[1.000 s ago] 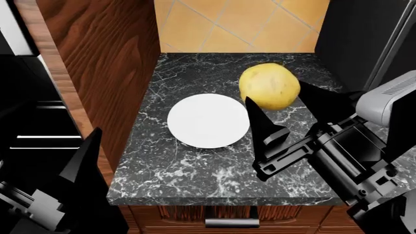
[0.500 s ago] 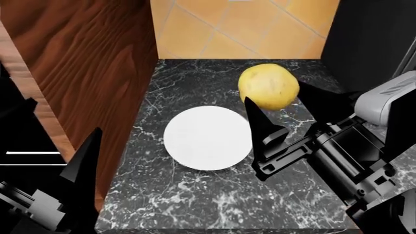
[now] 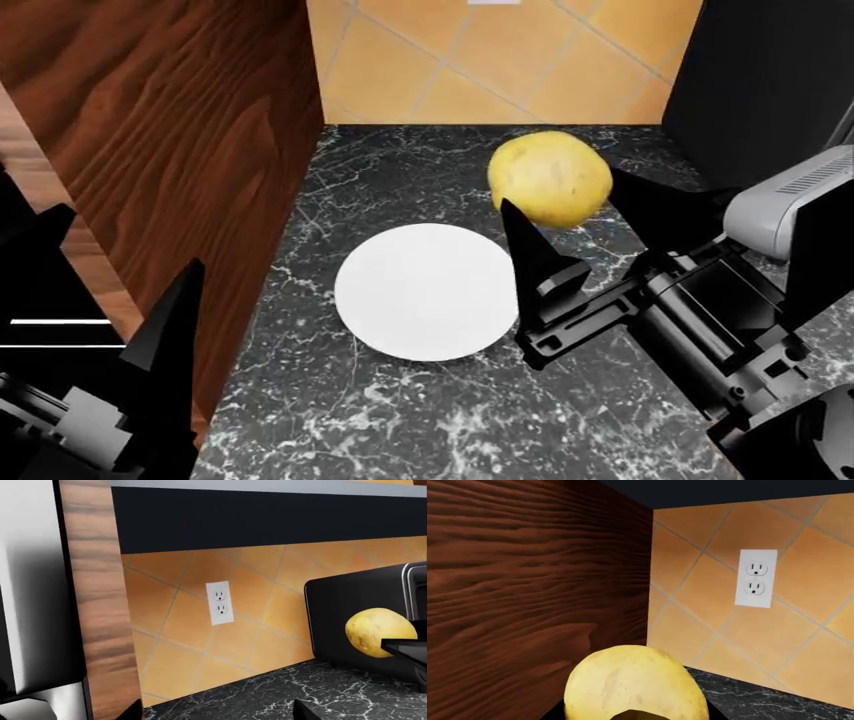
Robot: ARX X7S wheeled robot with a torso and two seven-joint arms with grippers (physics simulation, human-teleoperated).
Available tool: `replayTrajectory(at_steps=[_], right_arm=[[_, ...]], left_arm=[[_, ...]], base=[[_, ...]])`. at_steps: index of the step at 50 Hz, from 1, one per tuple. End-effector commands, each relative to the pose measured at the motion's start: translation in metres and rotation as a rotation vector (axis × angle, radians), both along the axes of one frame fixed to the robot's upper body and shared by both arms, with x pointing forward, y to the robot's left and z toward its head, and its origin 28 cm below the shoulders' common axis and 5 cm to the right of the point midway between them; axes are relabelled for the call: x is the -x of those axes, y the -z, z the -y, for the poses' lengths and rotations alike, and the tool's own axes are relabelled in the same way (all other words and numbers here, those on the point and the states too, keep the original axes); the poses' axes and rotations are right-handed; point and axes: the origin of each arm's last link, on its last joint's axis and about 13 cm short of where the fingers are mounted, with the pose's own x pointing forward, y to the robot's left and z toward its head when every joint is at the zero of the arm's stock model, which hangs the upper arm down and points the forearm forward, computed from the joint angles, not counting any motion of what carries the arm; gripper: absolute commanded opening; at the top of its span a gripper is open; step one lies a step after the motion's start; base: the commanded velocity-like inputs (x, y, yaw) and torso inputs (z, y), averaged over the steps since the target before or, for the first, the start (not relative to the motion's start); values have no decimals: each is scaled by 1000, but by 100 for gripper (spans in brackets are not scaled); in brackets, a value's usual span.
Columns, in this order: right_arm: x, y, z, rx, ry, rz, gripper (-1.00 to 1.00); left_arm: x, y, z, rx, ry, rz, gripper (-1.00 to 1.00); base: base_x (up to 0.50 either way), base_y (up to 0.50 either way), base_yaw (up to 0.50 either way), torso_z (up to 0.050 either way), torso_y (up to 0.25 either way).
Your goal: Pick the potato from the oven and place it on the plate on the counter.
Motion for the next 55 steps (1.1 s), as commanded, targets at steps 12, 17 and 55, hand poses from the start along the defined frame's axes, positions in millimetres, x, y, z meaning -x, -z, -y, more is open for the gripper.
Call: replayTrajectory(at_steps=[12, 17, 55], right_arm=[[-4, -5, -1, 15, 1, 20, -100], [-5, -6, -2, 20, -3, 19, -100], [-18, -17, -8, 88, -22, -56, -100]], left_arm=[[-1, -1, 0, -6, 22, -6, 100], [-2, 0, -1, -6, 21, -6, 100], [3, 1, -3, -8, 31, -2, 100]], base=[[3, -1, -3, 0, 0], [5, -1, -3, 0, 0], [1, 0, -1, 0, 0]])
